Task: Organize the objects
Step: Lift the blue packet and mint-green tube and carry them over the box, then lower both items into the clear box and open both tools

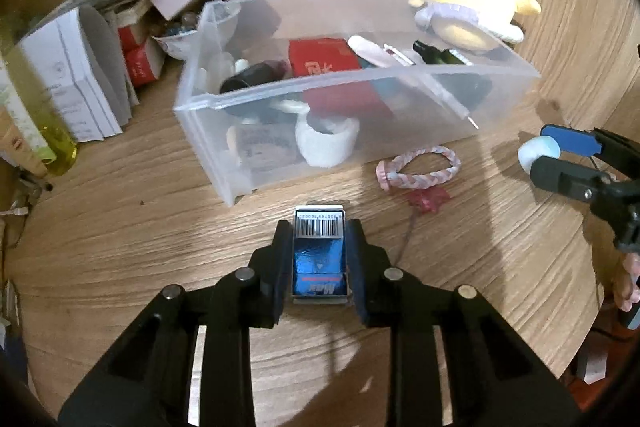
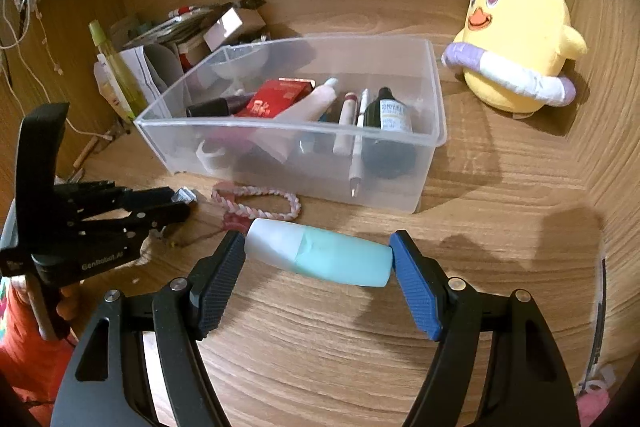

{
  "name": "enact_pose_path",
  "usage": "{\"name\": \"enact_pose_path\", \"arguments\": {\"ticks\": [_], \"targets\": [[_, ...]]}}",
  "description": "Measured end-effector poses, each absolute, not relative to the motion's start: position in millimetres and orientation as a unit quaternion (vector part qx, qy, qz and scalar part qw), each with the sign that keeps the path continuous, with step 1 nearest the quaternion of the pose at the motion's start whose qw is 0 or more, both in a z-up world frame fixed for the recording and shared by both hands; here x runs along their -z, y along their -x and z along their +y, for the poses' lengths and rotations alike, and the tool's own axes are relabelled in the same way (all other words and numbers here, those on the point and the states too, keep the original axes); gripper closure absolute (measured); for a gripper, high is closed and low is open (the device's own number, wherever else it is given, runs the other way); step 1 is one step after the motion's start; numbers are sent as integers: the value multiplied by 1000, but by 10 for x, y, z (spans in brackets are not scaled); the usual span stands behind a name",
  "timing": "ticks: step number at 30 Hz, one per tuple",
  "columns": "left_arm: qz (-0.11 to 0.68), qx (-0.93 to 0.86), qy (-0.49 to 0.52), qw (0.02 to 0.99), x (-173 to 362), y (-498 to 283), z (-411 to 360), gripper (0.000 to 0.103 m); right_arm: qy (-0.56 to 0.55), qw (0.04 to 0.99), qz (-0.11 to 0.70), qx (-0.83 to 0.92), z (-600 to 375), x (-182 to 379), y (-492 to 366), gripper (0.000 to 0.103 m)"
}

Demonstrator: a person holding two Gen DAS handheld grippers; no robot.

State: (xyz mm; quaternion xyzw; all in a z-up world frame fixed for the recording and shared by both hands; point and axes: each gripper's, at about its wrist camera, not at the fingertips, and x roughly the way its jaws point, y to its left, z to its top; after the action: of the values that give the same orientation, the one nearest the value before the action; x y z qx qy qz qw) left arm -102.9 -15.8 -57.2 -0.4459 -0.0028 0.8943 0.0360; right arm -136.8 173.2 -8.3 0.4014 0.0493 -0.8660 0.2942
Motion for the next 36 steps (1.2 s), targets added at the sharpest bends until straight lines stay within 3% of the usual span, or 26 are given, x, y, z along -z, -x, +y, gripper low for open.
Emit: {"name": "enact_pose_path", "arguments": {"ticks": [20,36], "targets": [[-45,-940,337,13,-208,966,-263,76,-344,304,30,888,1633,-340,1535,32],[-42,-940,338,5,-303,1347,-269,76,-326,291,41,898,1498,-491,1930,32]]}}
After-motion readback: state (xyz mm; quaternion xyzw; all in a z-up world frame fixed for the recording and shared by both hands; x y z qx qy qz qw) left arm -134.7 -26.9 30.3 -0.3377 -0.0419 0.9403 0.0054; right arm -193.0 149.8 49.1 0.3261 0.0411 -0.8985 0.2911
